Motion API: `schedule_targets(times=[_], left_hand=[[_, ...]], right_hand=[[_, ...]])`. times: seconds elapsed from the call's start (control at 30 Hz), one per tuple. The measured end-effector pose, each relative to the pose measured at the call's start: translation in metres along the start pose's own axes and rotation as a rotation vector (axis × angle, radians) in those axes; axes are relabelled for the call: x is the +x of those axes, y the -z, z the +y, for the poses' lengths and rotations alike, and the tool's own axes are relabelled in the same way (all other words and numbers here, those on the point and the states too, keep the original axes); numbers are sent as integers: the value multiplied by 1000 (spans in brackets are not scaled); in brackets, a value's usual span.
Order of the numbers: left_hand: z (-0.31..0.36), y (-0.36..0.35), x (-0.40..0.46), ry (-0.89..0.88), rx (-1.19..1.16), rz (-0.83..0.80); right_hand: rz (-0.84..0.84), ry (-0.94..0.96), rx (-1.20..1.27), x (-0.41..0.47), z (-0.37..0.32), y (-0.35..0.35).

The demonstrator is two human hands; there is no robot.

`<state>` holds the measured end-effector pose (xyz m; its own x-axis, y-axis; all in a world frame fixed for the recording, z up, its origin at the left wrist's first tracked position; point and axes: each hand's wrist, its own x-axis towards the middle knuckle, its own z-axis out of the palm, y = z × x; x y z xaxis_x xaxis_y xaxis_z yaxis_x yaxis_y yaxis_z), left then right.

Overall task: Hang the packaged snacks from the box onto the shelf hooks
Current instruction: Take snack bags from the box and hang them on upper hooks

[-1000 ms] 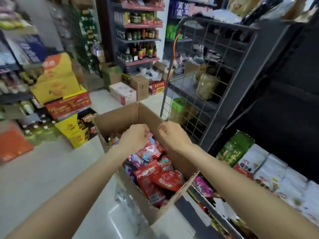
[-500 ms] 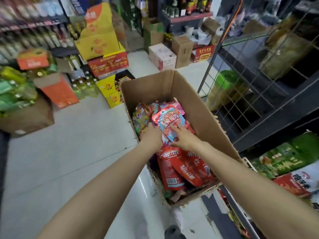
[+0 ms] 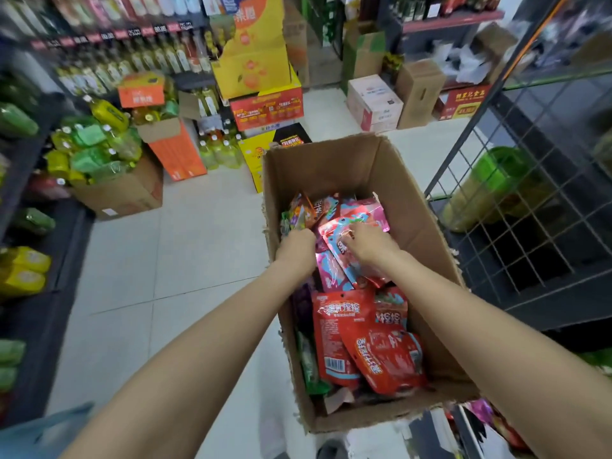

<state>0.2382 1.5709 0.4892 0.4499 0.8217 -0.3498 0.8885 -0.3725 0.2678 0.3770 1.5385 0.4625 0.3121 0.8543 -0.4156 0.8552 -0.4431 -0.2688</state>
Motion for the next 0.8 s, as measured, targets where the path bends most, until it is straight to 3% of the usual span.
schedule_targets(times=[0.13,0.27,0.53,0.8], left_hand=[[0,8,0,24,-33,117],[-5,6,0,-24,-58,173],[-4,25,-11,2,-191,228],[-2,32,-13,81,-374,277]], right_hand=[[62,131,285,23,-10,-2],[-38,310,678,43,-34,-5],[115,92,684,70,-45,-21],[364,108,748,28,-20,5]])
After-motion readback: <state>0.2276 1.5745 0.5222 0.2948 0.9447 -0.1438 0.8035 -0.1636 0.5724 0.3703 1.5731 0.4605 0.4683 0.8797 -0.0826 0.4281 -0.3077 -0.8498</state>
